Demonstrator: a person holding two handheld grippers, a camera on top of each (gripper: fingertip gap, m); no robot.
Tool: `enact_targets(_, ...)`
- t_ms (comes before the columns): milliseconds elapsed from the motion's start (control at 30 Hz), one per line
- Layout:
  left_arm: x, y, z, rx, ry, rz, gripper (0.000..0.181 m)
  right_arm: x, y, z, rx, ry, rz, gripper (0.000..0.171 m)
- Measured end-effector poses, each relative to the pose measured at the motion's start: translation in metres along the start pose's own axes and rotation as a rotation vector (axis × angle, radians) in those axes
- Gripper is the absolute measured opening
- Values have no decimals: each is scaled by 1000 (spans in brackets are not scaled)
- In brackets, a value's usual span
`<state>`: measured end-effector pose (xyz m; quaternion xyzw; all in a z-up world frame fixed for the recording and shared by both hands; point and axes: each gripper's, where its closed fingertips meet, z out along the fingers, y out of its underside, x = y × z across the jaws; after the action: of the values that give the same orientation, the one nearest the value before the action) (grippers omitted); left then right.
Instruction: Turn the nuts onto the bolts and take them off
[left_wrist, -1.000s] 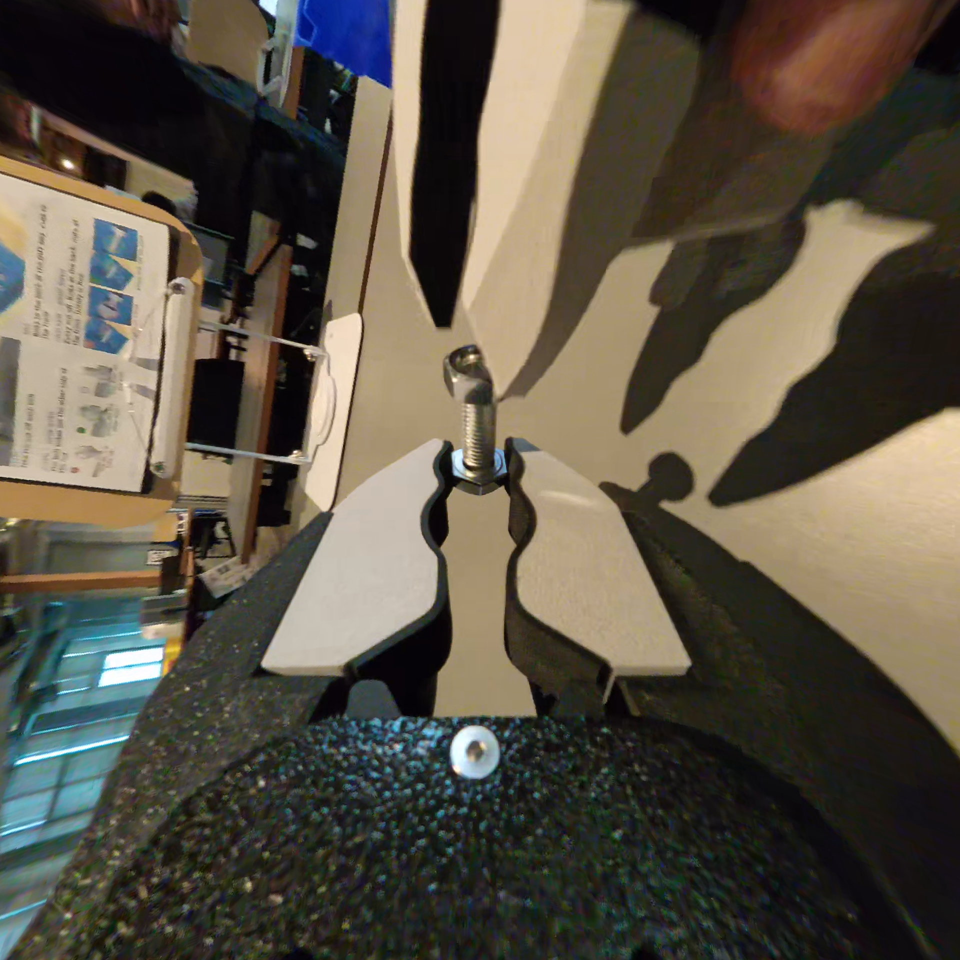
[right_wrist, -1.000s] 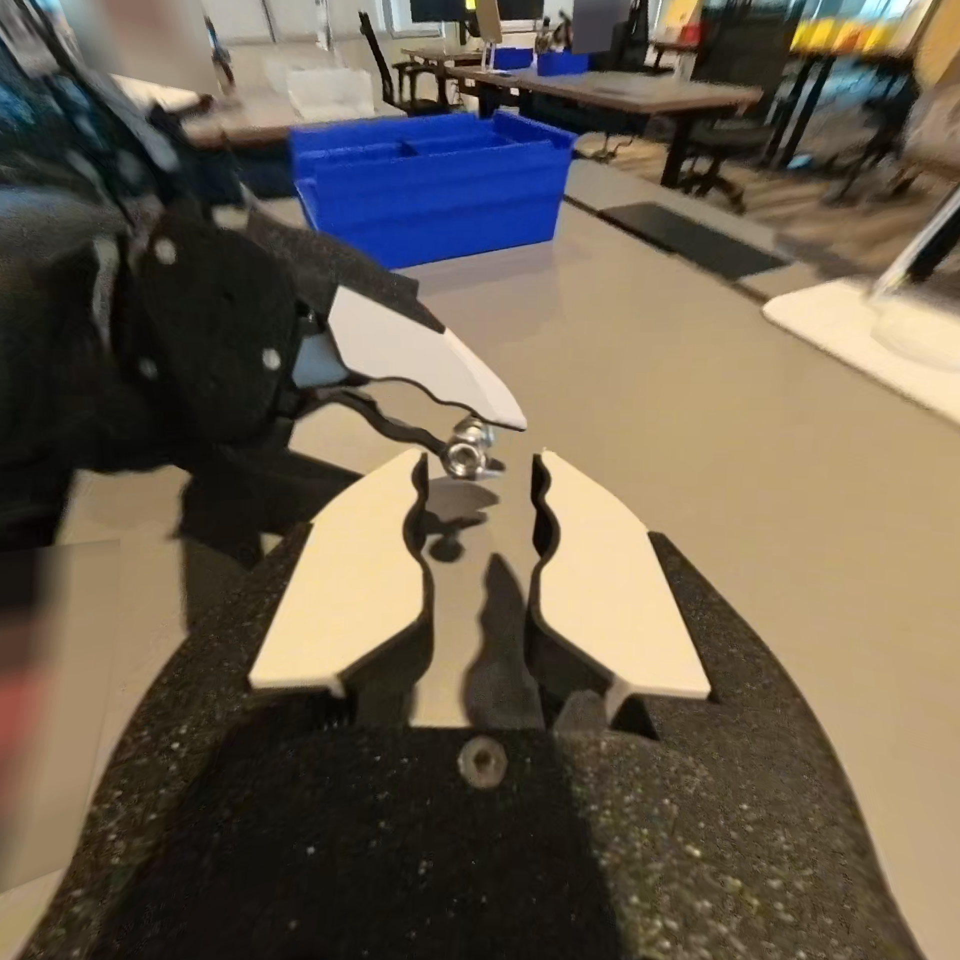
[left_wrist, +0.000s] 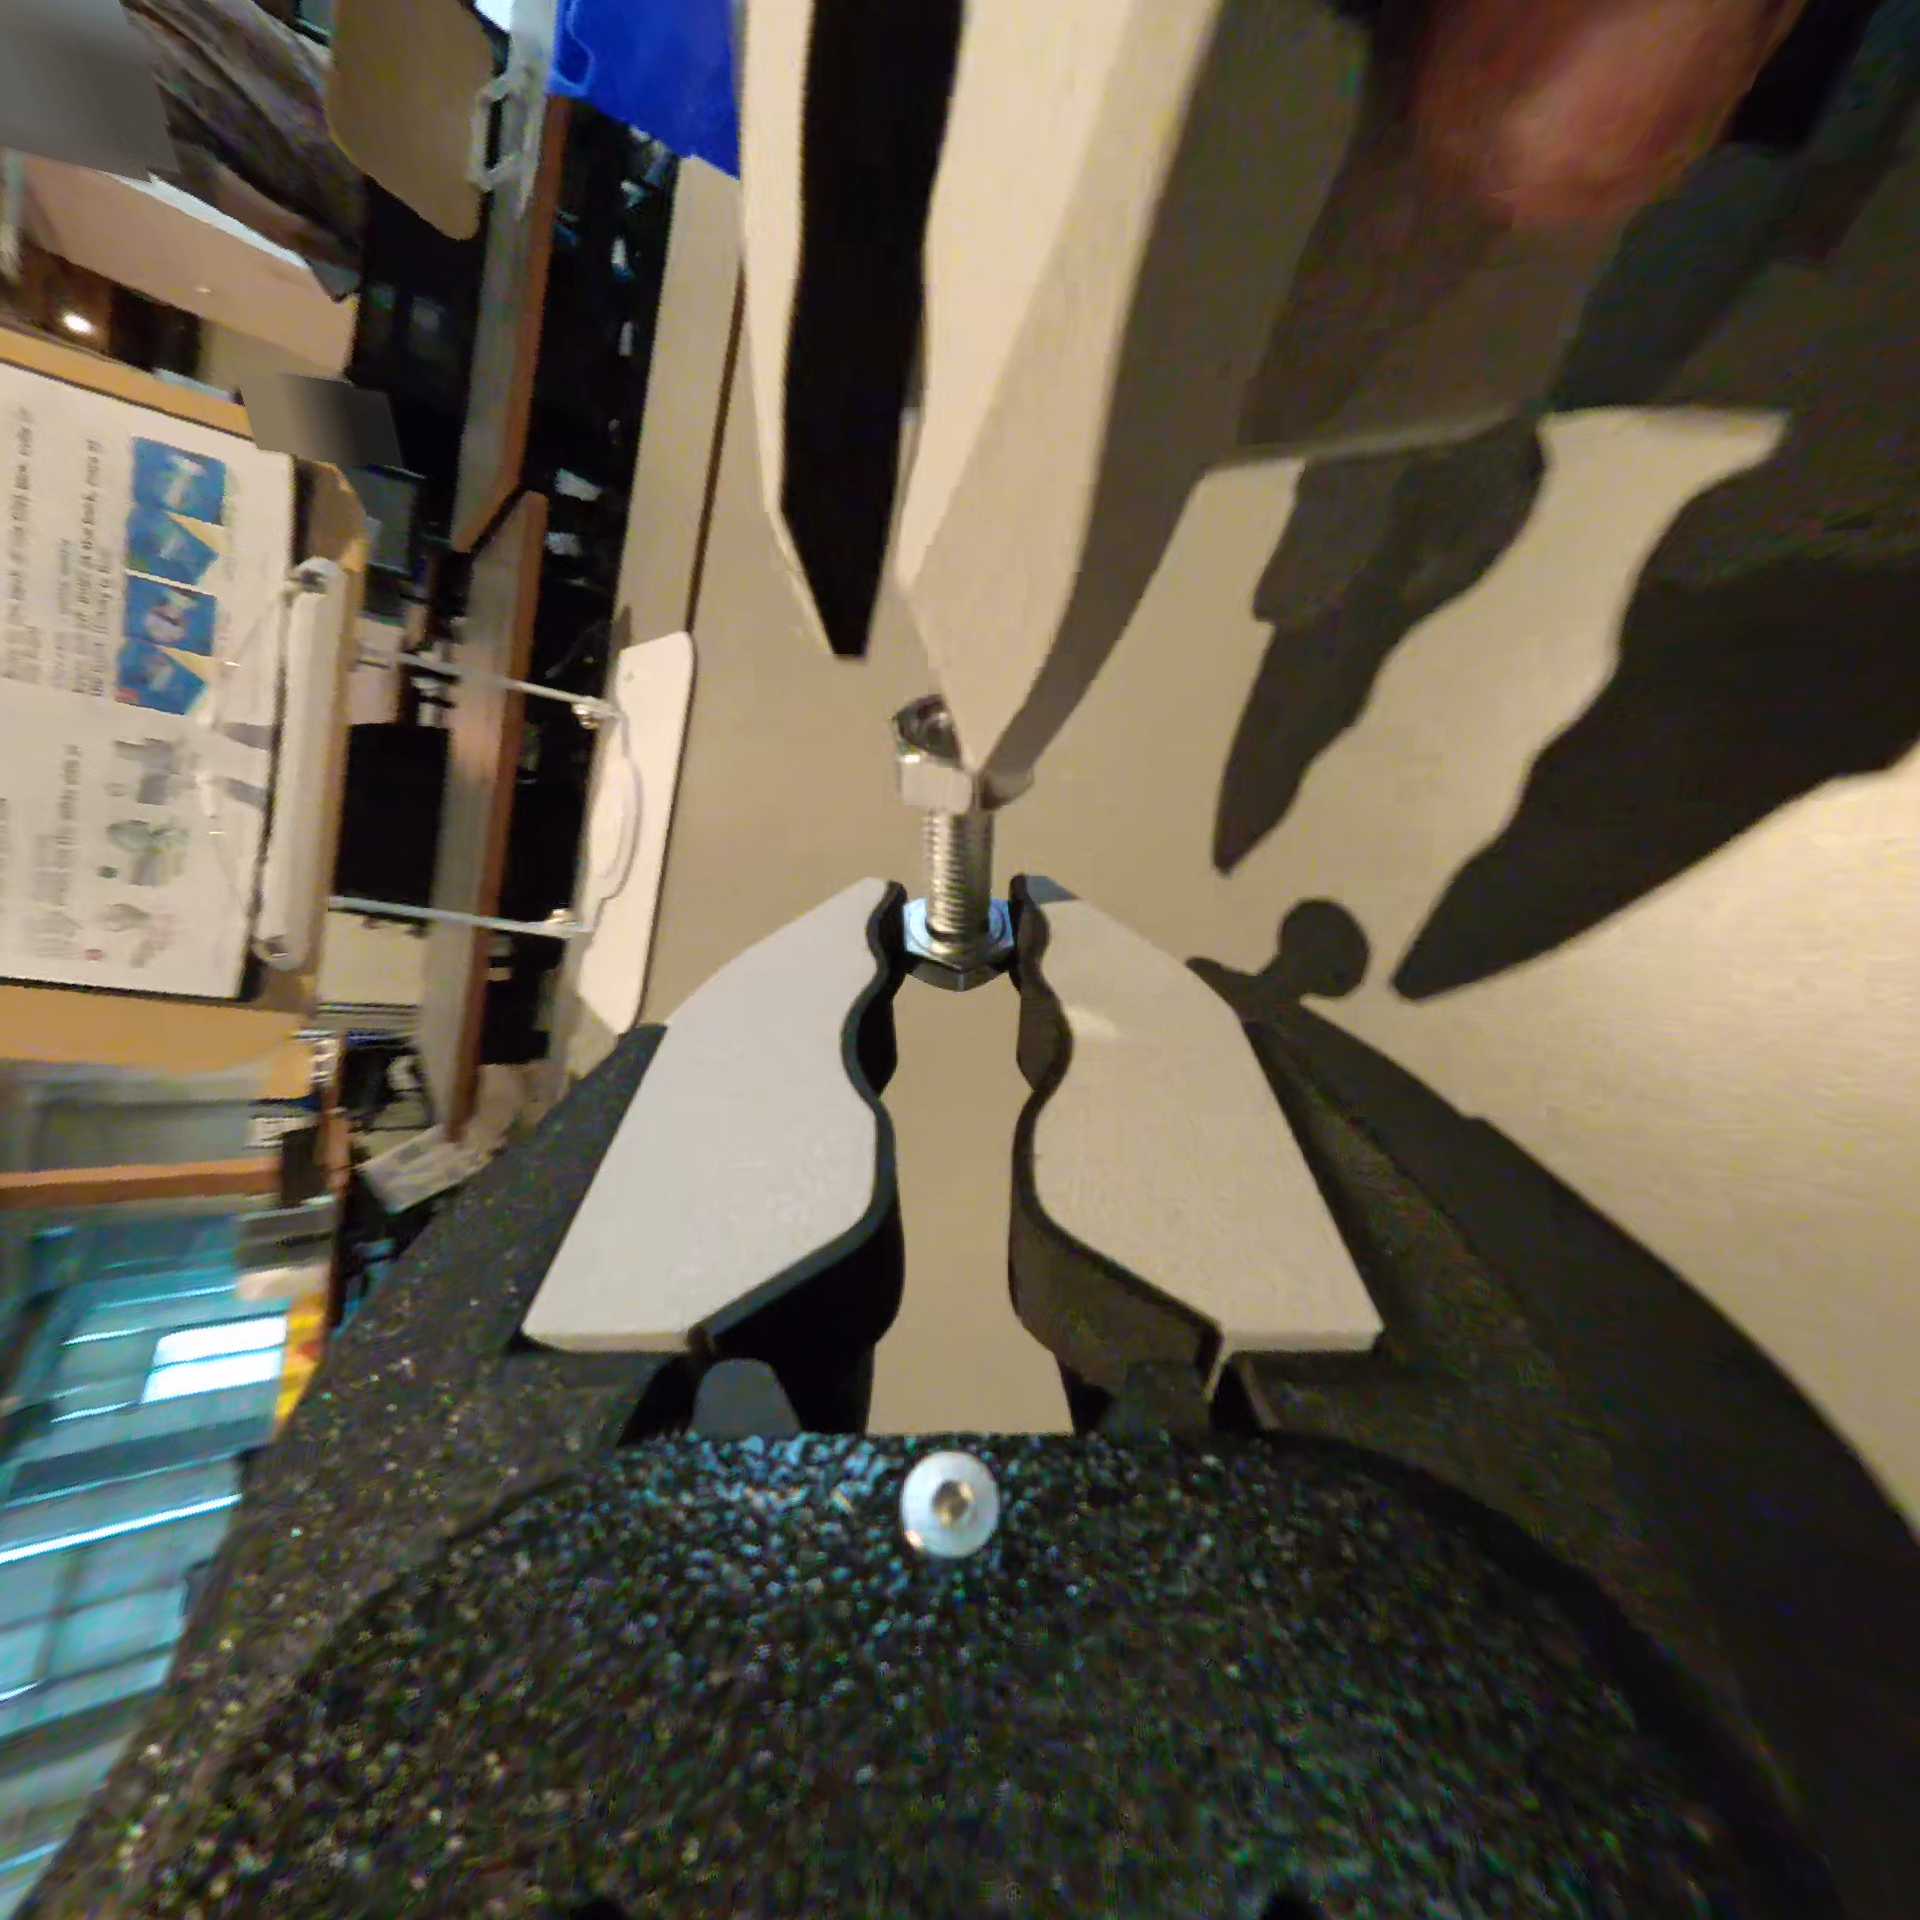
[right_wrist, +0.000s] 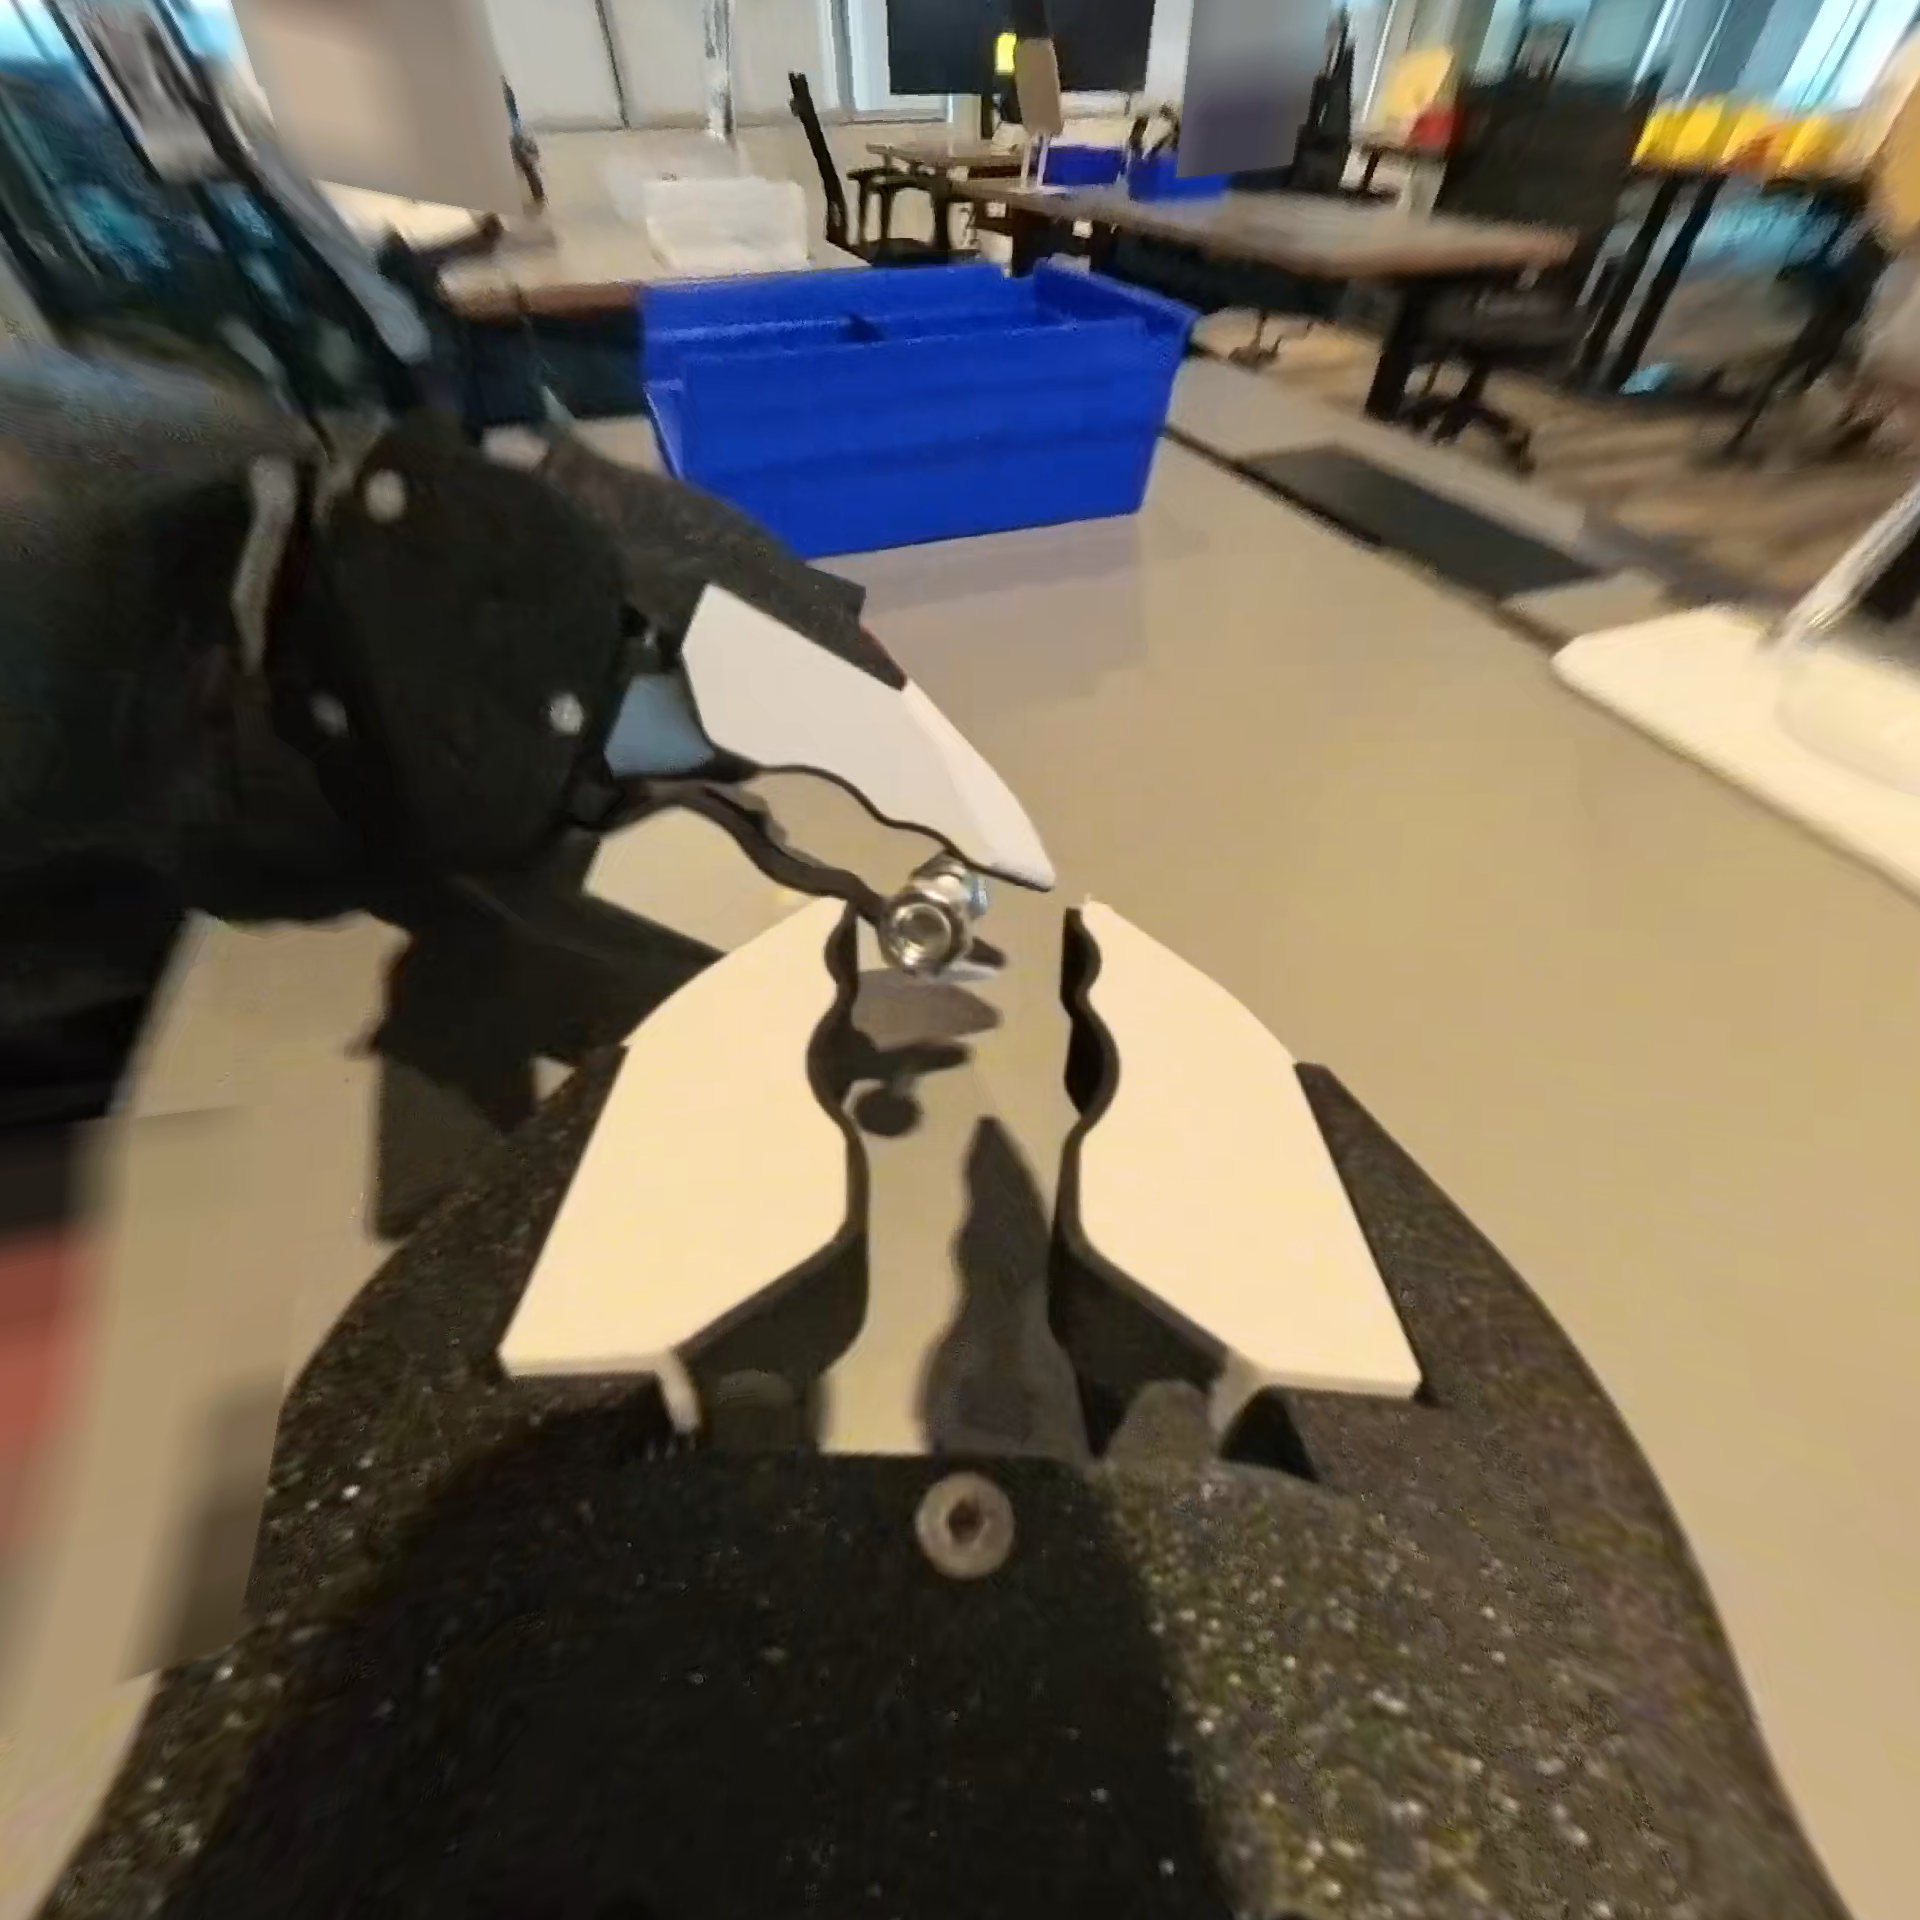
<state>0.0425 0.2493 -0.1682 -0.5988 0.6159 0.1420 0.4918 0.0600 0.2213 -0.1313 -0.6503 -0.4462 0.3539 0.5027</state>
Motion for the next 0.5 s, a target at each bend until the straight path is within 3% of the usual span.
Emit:
enact_targets(233,14,-3,1,86,187,-128,19,-8,7,-3,-151,154,-844,37)
enact_targets(367,16,-5,0,85,160,-46,19,-8,14,4,-211,179,-907,30)
enact_targets(500,8,-3,0,9,18,106,19,-7,18,8,-245,227,-893,20)
